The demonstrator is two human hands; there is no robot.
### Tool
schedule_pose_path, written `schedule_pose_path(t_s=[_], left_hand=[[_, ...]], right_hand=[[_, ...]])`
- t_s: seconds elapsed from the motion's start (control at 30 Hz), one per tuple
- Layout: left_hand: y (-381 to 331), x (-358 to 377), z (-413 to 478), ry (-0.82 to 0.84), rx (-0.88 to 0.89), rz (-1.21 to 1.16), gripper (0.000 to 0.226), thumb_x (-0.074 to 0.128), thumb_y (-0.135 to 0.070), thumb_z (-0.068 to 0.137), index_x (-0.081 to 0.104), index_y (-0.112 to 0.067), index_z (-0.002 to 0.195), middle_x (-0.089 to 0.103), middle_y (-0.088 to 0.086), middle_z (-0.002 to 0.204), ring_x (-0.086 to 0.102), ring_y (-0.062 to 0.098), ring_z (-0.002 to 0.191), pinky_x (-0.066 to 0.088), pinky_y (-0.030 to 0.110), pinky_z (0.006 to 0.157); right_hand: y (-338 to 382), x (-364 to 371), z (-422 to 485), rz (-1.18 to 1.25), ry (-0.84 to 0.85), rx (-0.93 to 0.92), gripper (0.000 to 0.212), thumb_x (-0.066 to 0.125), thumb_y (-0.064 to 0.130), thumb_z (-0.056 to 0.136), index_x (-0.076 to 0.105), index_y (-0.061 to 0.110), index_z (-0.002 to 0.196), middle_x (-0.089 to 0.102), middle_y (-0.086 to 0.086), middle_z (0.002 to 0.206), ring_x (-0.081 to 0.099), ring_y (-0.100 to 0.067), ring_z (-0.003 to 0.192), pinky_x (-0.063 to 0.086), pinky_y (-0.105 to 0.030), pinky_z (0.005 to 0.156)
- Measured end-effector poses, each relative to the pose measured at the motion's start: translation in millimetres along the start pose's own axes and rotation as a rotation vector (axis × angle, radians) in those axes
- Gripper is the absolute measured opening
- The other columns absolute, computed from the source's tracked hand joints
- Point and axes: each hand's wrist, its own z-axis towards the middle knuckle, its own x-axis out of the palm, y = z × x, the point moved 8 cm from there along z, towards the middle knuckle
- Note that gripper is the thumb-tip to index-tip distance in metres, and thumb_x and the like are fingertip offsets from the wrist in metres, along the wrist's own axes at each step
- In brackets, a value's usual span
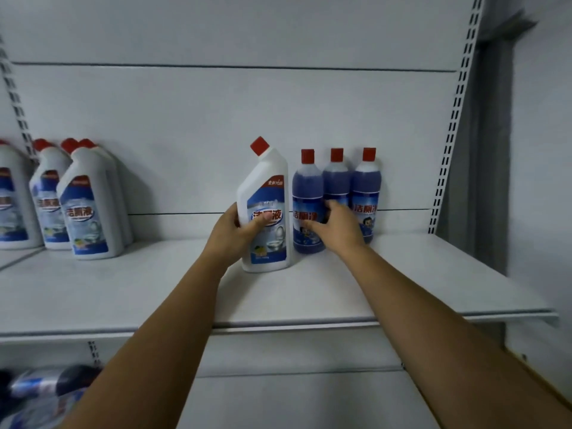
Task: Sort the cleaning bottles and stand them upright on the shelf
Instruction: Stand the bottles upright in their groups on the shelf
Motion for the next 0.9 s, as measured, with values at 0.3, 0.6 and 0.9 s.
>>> schedule_pose_path(t_s=[0.3, 0.6, 0.9], left_hand=[[6.1, 1.8, 6.2, 0.005, 0.001, -0.005, 0.064, 0.065, -0.058, 0.066, 0.056, -0.030, 0.122, 0.069, -0.005, 0.117, 0.069, 0.018, 0.100, 0.059, 0.042, 0.087], [0.2, 6.0, -5.5, 0.039, -0.009, -0.071, 0.053, 0.066, -0.057, 0.068, 0.054, -0.036, 0.115, 0.070, -0.011, 0.109, 0.070, 0.013, 0.095, 0.059, 0.034, 0.080], [-5.9, -31.5, -36.9, -0.039, 0.005, -0.038, 0.036, 0.070, -0.042, 0.084, 0.056, -0.031, 0.116, 0.071, -0.010, 0.103, 0.071, 0.009, 0.088, 0.059, 0.025, 0.066]], right_hand=[[-13.8, 9.8, 3.3, -0.271, -0.059, -0.006, 0.030, 0.064, 0.035, 0.092, 0.062, 0.008, 0.104, 0.069, -0.012, 0.103, 0.065, -0.030, 0.092, 0.048, -0.033, 0.073], [-21.6, 48.4, -9.6, -0.530, 0.349, -0.073, 0.031, 0.055, 0.034, 0.094, 0.062, 0.014, 0.115, 0.058, -0.010, 0.117, 0.056, -0.029, 0.103, 0.049, -0.041, 0.092], [6.2, 60.5, -74.4, -0.611, 0.718, -0.131, 0.059, 0.027, 0.049, 0.101, 0.024, 0.021, 0.153, 0.015, -0.010, 0.160, 0.021, -0.034, 0.144, 0.023, -0.049, 0.116]])
